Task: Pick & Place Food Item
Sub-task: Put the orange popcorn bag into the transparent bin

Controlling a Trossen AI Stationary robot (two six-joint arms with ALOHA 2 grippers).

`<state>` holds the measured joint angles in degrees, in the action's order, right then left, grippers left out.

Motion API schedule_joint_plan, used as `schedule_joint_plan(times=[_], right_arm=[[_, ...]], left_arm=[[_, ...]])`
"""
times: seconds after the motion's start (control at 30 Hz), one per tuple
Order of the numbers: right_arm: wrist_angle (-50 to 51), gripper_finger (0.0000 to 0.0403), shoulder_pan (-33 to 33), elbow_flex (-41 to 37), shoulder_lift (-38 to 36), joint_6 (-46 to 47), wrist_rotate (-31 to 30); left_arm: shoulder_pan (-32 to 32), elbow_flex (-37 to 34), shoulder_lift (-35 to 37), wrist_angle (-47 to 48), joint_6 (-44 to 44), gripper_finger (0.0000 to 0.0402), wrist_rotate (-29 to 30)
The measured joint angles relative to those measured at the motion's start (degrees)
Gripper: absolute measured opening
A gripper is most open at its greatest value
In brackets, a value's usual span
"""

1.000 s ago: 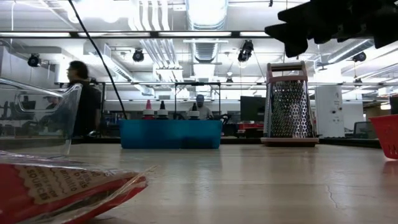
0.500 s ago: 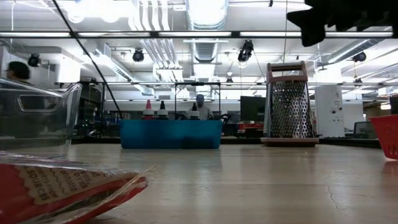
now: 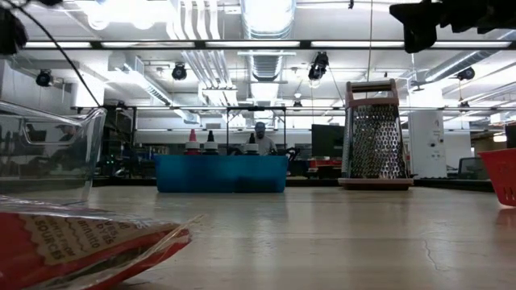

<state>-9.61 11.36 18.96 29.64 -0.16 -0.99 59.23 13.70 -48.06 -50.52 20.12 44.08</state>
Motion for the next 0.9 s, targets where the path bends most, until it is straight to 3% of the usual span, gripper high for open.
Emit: schedule_joint_plan(times=[0.1,0.27,0.57,0.9], right_arm=[[0.0,0.0219,0.7,-0.3,1.0,0.1,0.0],[0.2,0.0219,1.9,-0.4,0.1,-0.6,0.0],[4.9,0.0219,1.9,-1.6,-9.0,-1.1,-0.5],[-0.4,0.0219,1.9,-10.3,-17.1,-1.2,-4.1]], left_arm=[[-1.1,-6.2,3.9,-3.0,-0.6,0.0250,-0.2],[-4.3,-10.4,6.7,-3.0,-3.4,0.0227,-2.1],[-15.2,-10.9,6.7,7.4,-12.2,0.0207,-10.6],[-30.7,-10.6,5.9,8.2,-13.6,0.0207,-24.7]])
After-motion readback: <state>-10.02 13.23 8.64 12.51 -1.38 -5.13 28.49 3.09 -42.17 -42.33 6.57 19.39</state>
